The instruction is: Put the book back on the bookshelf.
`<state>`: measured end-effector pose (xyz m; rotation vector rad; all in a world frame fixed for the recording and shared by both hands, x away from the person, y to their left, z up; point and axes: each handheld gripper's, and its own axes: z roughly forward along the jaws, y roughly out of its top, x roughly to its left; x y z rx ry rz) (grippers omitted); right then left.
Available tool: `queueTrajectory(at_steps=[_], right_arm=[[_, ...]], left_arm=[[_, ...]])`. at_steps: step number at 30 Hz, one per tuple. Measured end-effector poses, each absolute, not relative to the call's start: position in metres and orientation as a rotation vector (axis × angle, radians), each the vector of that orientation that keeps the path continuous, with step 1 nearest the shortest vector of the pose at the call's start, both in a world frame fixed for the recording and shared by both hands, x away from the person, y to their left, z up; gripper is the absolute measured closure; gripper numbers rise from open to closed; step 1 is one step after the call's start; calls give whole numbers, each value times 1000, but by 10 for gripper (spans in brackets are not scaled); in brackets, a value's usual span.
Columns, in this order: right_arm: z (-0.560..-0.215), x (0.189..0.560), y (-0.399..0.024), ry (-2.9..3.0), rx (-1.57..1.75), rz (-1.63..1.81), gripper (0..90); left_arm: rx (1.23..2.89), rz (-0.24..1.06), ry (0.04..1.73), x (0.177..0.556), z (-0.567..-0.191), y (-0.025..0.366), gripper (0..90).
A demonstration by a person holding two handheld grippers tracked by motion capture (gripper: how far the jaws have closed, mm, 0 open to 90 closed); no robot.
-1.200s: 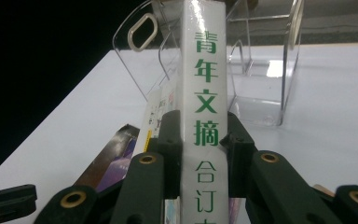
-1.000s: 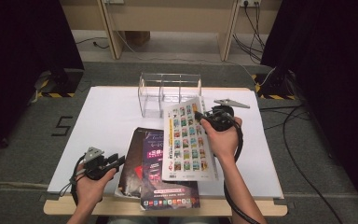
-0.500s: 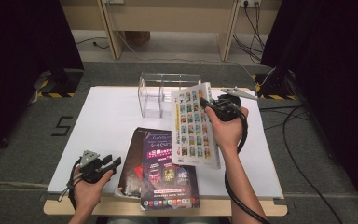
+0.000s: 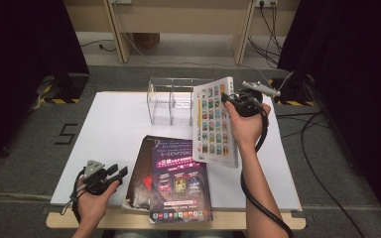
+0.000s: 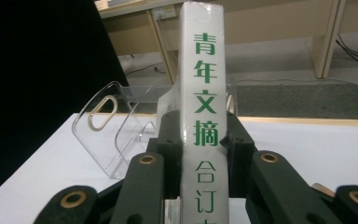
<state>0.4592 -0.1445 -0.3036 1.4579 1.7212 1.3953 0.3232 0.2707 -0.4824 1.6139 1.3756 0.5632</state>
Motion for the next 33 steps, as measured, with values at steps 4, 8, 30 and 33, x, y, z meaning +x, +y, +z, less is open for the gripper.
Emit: queueTrajectory(at_steps=[4,8,30,33], right_arm=[[-303,464,-144,1719,1456,1390,741],[-300,469,-140,1718,1452,1390,741],[-286,503,-127,1639,1490,1420,741],[-286,506,-124,1635,1490,1422,741]], left_arm=[[1616,564,1378,323,-483,271,546],[1617,565,1376,323,-482,271,546],[1618,565,1378,323,-483,271,549],[1618,566,1379,323,-483,272,549]])
